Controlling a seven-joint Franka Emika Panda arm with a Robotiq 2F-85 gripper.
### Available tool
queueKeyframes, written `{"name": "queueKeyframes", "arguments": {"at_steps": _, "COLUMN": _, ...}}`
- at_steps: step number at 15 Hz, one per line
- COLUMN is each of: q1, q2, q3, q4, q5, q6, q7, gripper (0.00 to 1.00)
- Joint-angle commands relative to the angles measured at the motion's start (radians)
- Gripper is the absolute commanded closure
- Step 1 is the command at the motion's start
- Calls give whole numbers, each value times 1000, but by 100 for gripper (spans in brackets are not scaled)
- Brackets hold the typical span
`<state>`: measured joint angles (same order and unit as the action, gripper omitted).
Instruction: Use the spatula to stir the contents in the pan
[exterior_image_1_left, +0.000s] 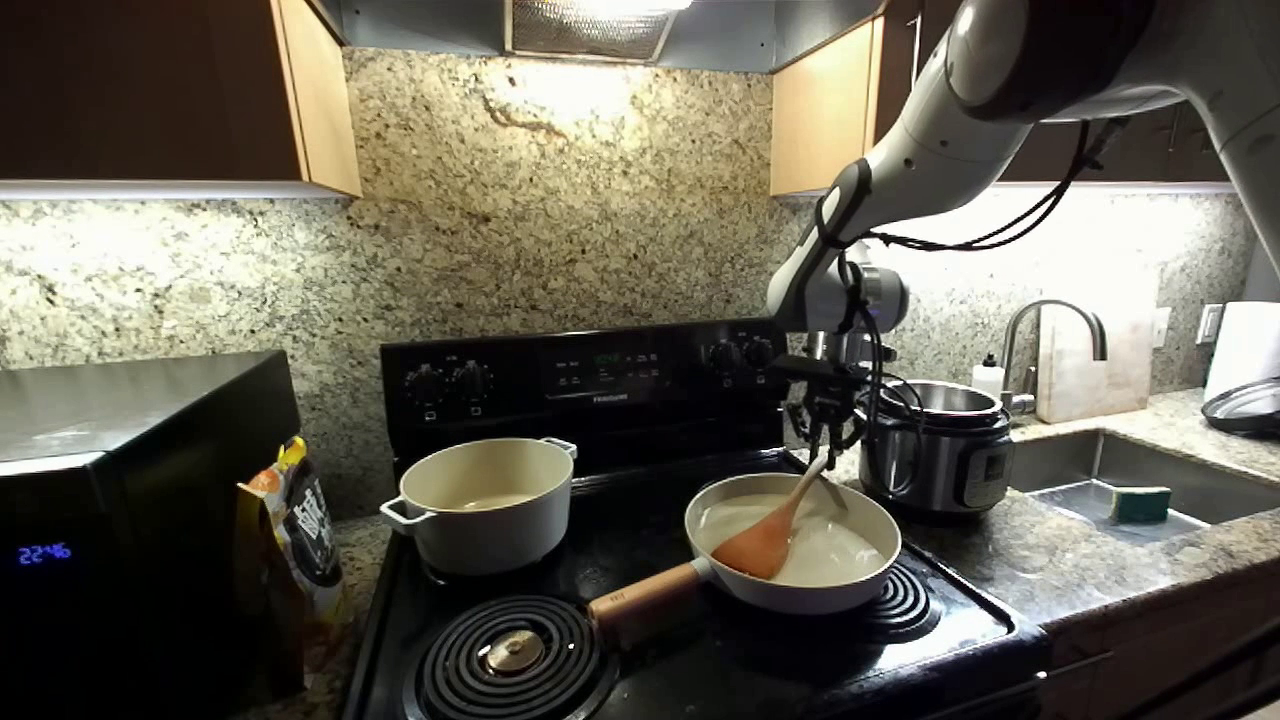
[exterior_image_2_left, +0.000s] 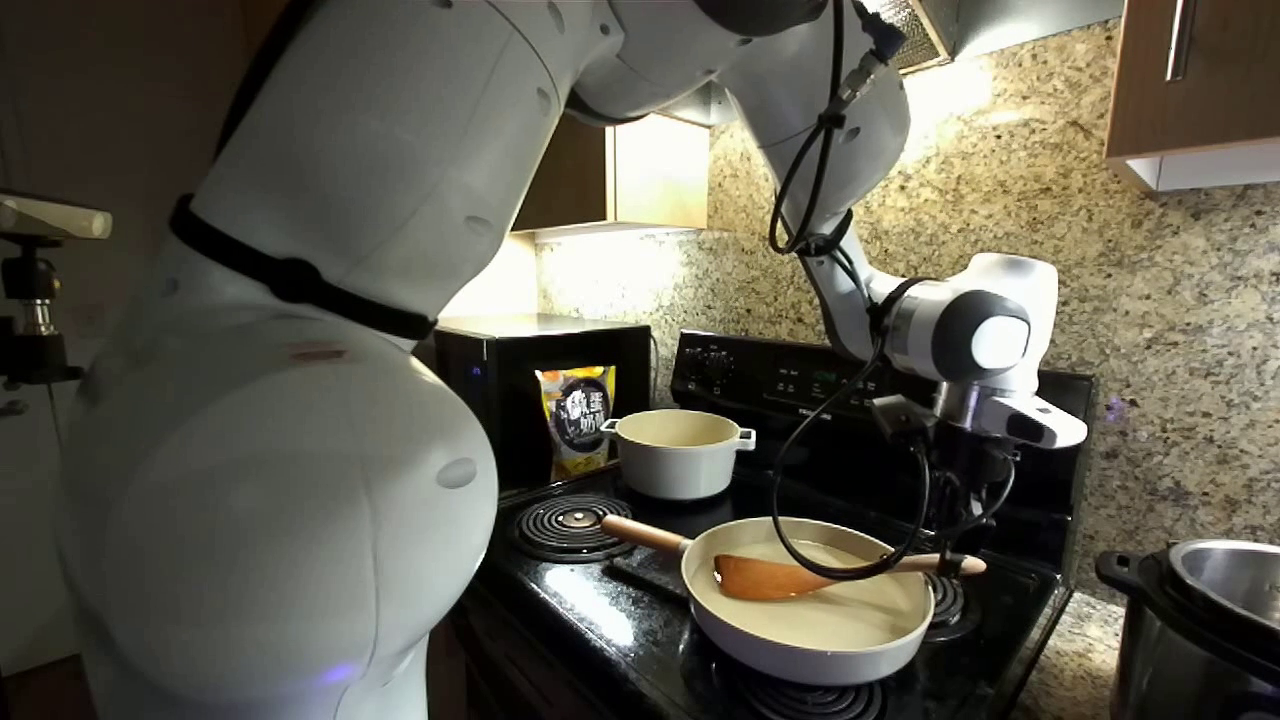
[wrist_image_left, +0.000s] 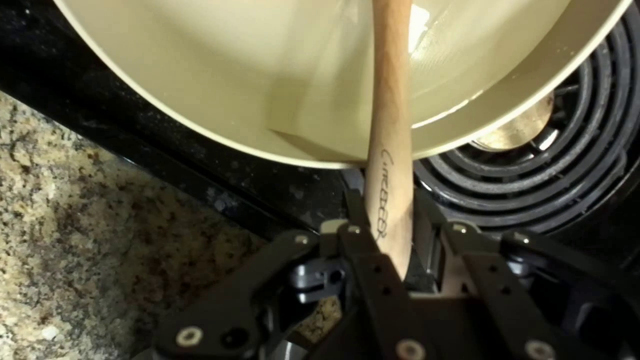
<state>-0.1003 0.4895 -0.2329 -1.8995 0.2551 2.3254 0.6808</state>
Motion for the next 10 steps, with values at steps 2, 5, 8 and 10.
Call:
{"name": "queueKeyframes", "arguments": {"at_steps": 2, "q1": 14, "q2": -140, "q3": -8, "q4": -132, "q5": -14, "q6": 121, "q7": 30, "gripper": 88}}
{"name": "queueKeyframes", "arguments": {"at_steps": 5, "q1": 34, "q2": -200, "q3": -28, "q4": -204, "q5": -53, "q6": 219, "q7": 68, "gripper": 88}}
{"name": "queueKeyframes", "arguments": {"at_steps": 8, "q1": 60, "q2": -235, "q3": -63, "q4": -261, "q5": -135, "q6": 286, "q7": 172, "gripper": 88}}
{"name": "queueKeyframes", "arguments": {"at_steps": 10, "q1": 80, "q2": -253, "q3": -89, "q4": -298, "q5": -201, "q6": 344, "q7": 273, "gripper": 88}}
